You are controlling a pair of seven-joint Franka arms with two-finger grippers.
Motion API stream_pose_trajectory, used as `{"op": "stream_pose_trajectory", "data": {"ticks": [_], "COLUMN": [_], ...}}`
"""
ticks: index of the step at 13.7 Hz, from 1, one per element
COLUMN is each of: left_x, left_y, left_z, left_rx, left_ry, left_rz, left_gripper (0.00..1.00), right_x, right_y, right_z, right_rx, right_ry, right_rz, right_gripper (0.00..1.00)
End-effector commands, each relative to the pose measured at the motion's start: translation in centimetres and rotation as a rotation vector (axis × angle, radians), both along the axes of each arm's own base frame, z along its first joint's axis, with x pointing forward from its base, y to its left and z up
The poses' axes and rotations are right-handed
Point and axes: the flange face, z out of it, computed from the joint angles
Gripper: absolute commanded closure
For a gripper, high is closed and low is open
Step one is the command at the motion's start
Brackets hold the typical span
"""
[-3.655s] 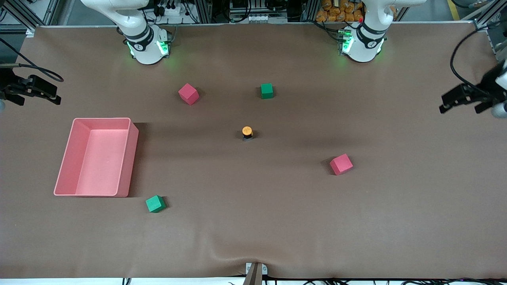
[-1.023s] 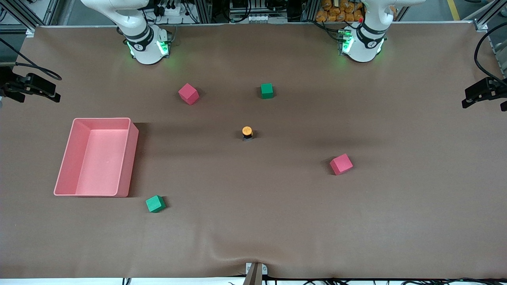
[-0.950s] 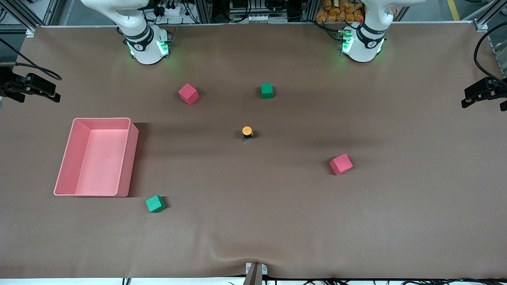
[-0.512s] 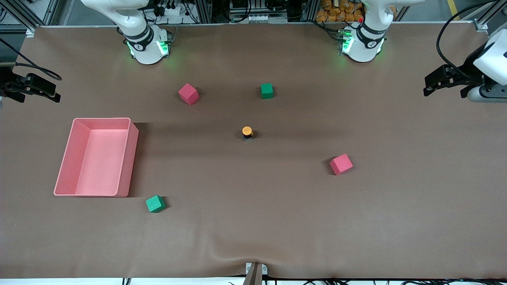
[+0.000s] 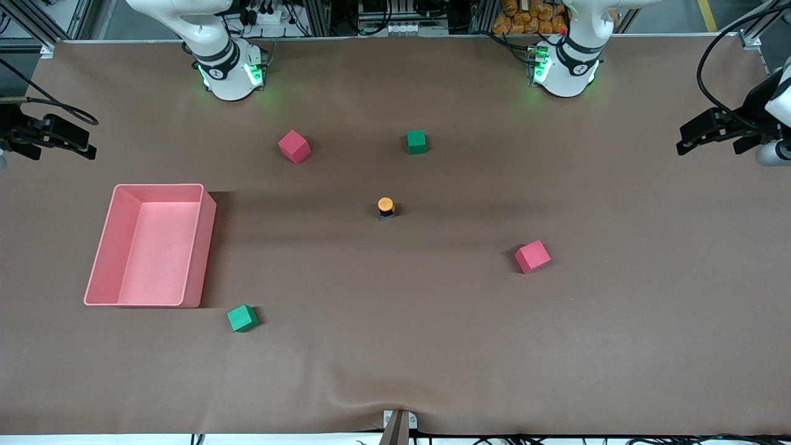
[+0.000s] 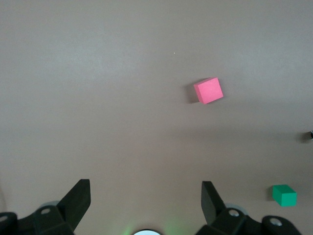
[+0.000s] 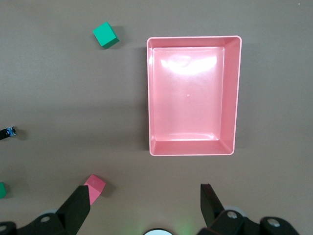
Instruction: Place and upright button with both arms
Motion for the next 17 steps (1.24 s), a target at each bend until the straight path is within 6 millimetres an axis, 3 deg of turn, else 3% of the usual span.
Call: {"op": "stream_pose_trajectory", "data": {"ticks": [1, 17], "left_x": [0.26, 0.93], "left_y": [-0.02, 0.65], "left_z": [0.22, -0.42], "left_rx": [-0.003, 0.078], "left_ry": [-0.015, -0.023], "left_rz": [0.016, -0.02], "left_gripper": [0.0, 0.0], "right_x": [-0.38, -0.31], "right_y": [0.13, 0.46], "right_z": [0.15, 0.08], "right_rx": [0.016, 0.016], "right_ry": [0.004, 0.004], "right_rz": [-0.001, 0.001], "right_gripper": [0.0, 0.0]}}
